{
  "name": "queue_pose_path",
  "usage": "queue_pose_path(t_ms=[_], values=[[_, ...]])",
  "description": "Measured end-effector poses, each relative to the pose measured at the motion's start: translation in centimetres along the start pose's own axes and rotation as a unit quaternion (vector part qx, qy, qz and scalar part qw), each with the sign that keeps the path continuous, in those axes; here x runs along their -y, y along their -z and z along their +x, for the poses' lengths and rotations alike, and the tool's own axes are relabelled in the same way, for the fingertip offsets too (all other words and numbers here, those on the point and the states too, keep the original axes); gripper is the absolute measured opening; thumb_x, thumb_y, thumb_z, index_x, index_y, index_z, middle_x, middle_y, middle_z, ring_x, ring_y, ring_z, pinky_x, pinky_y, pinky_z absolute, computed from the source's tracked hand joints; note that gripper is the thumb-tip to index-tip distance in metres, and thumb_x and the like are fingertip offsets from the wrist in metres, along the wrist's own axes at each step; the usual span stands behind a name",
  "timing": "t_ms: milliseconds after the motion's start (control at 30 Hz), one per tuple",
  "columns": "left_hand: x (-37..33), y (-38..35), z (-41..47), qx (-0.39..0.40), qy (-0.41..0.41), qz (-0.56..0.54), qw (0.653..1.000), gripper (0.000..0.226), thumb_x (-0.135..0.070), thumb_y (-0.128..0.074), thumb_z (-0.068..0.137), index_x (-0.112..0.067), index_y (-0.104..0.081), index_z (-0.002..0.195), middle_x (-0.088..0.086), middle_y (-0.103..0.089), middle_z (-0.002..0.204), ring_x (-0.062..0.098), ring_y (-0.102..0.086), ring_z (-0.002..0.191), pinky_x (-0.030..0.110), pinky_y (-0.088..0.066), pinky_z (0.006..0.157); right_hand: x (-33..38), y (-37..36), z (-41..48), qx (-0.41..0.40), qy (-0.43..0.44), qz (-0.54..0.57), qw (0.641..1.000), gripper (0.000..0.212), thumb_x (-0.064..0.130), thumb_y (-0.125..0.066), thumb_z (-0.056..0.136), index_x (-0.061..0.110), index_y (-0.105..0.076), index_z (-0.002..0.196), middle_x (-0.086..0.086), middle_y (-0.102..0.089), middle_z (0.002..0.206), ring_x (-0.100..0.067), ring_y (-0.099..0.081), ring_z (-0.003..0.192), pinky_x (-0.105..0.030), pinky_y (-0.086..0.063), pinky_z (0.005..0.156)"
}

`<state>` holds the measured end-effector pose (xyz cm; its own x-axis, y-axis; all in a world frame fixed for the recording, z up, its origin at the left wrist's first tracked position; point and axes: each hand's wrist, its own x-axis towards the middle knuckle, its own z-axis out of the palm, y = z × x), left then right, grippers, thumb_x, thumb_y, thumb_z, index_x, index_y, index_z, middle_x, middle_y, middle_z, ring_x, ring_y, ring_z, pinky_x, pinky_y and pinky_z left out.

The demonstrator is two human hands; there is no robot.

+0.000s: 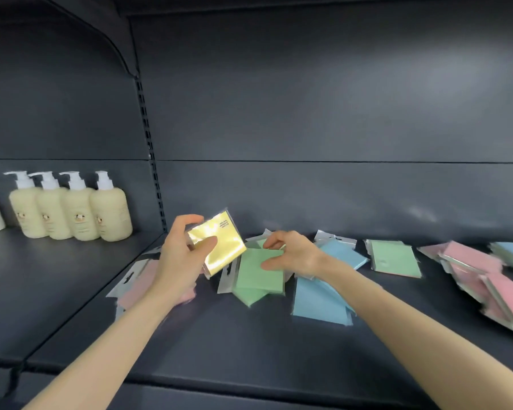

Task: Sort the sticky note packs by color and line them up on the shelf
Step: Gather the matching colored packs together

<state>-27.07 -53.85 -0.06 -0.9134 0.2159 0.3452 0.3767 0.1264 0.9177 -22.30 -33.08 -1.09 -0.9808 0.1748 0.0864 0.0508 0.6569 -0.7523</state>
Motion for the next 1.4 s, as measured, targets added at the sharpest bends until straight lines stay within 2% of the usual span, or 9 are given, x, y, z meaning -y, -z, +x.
queue_pose_path(t_ms=[133, 333, 533, 733, 933, 1133, 1233, 1333, 1400], values=[[0.1, -0.4, 0.1, 0.016, 0.023, -0.042, 0.999, 0.032, -0.008, -0.066, 0.085, -0.021, -0.051, 0.110, -0.001, -0.068, 0.093, 0.026, -0.064, 0.090, 0.050, -0.054, 0.074, 0.6, 0.5, -0.3, -0.003, 0.002, -0.024, 1.000, 0.037, 0.019, -0.075, 0.078, 0.014, -0.061, 0.111, 0.004, -0.055, 0.108, -0.013, -0.053, 0.097, -0.019, -0.043, 0.075], [-1.6, -3.9, 0.2, 0.076, 0.000, -0.076, 0.994, 0.026, -0.007, -0.064, 0.087, -0.018, -0.053, 0.108, 0.006, -0.068, 0.094, 0.024, -0.062, 0.086, 0.038, -0.047, 0.074, 1.2, 4.5, -3.3, -0.078, 0.007, 0.048, 0.996, 0.040, 0.020, -0.072, 0.081, 0.019, -0.056, 0.118, -0.003, -0.063, 0.114, -0.020, -0.063, 0.102, -0.025, -0.047, 0.087], [-5.0, -11.6, -2.2, 0.182, -0.024, -0.138, 0.973, 0.022, -0.009, -0.060, 0.090, -0.018, -0.057, 0.109, 0.005, -0.060, 0.083, 0.015, -0.059, 0.071, 0.025, -0.048, 0.063, -1.1, 9.6, -9.4, -0.137, 0.000, 0.062, 0.989, 0.030, 0.014, -0.071, 0.082, 0.016, -0.057, 0.109, 0.000, -0.065, 0.081, -0.019, -0.058, 0.070, -0.035, -0.050, 0.074], [-8.7, -20.1, -5.1, 0.265, -0.061, -0.109, 0.956, 0.021, -0.015, -0.062, 0.089, -0.022, -0.053, 0.107, 0.002, -0.067, 0.092, 0.013, -0.059, 0.077, 0.024, -0.044, 0.066, -4.4, 15.9, -16.2, -0.231, -0.031, 0.083, 0.969, 0.030, -0.005, -0.067, 0.080, 0.009, -0.058, 0.105, -0.003, -0.057, 0.080, -0.016, -0.054, 0.063, -0.013, -0.046, 0.056], [-12.3, -29.8, -8.9, 0.335, -0.098, -0.056, 0.936, 0.021, -0.015, -0.066, 0.087, -0.020, -0.052, 0.102, 0.003, -0.067, 0.089, 0.010, -0.058, 0.067, 0.014, -0.043, 0.055, -10.8, 23.0, -22.9, -0.279, -0.063, 0.040, 0.957, 0.031, 0.001, -0.070, 0.079, 0.013, -0.063, 0.106, -0.001, -0.059, 0.087, -0.017, -0.056, 0.069, -0.026, -0.049, 0.068], [-15.6, -40.2, -13.0, 0.369, -0.103, -0.021, 0.923, 0.026, -0.010, -0.072, 0.079, -0.014, -0.053, 0.096, 0.009, -0.066, 0.098, 0.023, -0.065, 0.077, 0.031, -0.057, 0.066, -17.8, 30.7, -28.7, -0.279, -0.080, -0.009, 0.957, 0.029, 0.003, -0.071, 0.079, 0.018, -0.062, 0.102, 0.001, -0.058, 0.087, -0.013, -0.055, 0.064, -0.029, -0.050, 0.073], [-16.1, -44.6, -14.6, 0.386, -0.100, 0.003, 0.917, 0.025, -0.005, -0.071, 0.079, -0.013, -0.054, 0.095, 0.010, -0.064, 0.101, 0.027, -0.068, 0.077, 0.041, -0.059, 0.074, -21.3, 33.8, -30.4, -0.275, -0.101, -0.026, 0.956, 0.027, 0.005, -0.072, 0.078, 0.019, -0.062, 0.100, 0.004, -0.057, 0.085, -0.014, -0.055, 0.065, -0.026, -0.047, 0.072], [-16.5, -47.8, -15.7, 0.401, -0.093, 0.030, 0.911, 0.031, -0.004, -0.069, 0.080, -0.011, -0.051, 0.105, 0.008, -0.059, 0.100, 0.020, -0.066, 0.073, 0.028, -0.059, 0.067, -24.2, 35.9, -31.1, -0.262, -0.116, -0.054, 0.957, 0.025, 0.006, -0.072, 0.077, 0.021, -0.061, 0.094, 0.006, -0.053, 0.079, -0.009, -0.053, 0.061, -0.012, -0.040, 0.060], [-16.8, -49.5, -16.1, 0.407, -0.095, 0.053, 0.907, 0.037, -0.008, -0.069, 0.080, -0.014, -0.049, 0.110, 0.001, -0.056, 0.093, 0.023, -0.066, 0.076, 0.031, -0.058, 0.073, -25.8, 37.0, -31.0, -0.254, -0.117, -0.070, 0.957, 0.024, 0.006, -0.071, 0.076, 0.022, -0.060, 0.092, 0.007, -0.051, 0.077, -0.005, -0.050, 0.059, -0.012, -0.038, 0.058]])
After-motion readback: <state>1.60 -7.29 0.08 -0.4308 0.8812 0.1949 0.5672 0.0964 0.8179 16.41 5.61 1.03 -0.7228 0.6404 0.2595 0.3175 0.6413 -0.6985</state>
